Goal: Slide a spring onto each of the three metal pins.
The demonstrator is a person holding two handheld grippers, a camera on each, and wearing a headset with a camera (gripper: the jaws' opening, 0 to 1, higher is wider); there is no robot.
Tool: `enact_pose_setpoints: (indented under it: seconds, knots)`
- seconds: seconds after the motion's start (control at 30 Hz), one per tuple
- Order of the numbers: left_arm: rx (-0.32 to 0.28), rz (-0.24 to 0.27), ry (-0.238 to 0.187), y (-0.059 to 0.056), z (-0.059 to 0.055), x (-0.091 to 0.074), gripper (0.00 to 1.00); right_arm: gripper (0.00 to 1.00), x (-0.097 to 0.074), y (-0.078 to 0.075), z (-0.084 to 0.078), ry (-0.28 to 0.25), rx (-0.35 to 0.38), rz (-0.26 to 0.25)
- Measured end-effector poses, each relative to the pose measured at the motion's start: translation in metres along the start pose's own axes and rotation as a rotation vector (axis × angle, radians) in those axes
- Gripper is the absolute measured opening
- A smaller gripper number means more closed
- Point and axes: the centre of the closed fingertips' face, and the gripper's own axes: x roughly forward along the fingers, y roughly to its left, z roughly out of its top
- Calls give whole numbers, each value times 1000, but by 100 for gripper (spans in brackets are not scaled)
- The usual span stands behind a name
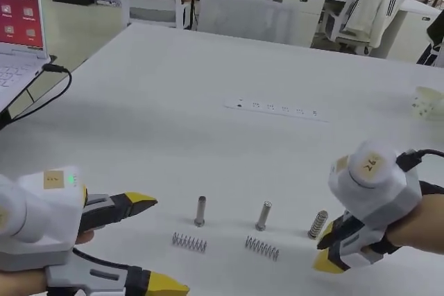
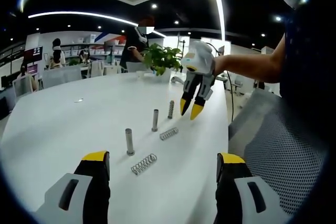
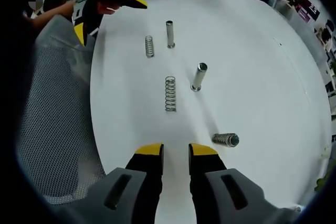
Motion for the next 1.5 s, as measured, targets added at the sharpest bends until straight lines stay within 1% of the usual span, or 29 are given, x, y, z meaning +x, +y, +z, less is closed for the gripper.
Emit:
enact_pose_setpoints:
  seconds: [0.2, 0.47, 0.67, 0.77, 1.0, 1.5]
  knots:
    - [2, -4, 3, 0, 0, 0, 79, 17, 3, 5, 13, -11, -24, 11]
    - [4, -7, 1, -1, 1, 0, 79, 17, 14, 9, 30, -18, -59, 17]
    - [1, -5, 0, 0, 1, 0, 78, 16, 23, 10, 36, -14, -80, 18]
    - [-2, -4, 0, 0, 0, -1, 78, 16, 27, 9, 40, -21, -74, 22]
    - [-5, -6, 0, -1, 0, -1, 76, 15, 35, 8, 40, -16, -74, 19]
    - [-8, -20, 3, -3, -1, 2, 74, 13, 44, 7, 41, -12, -66, 16]
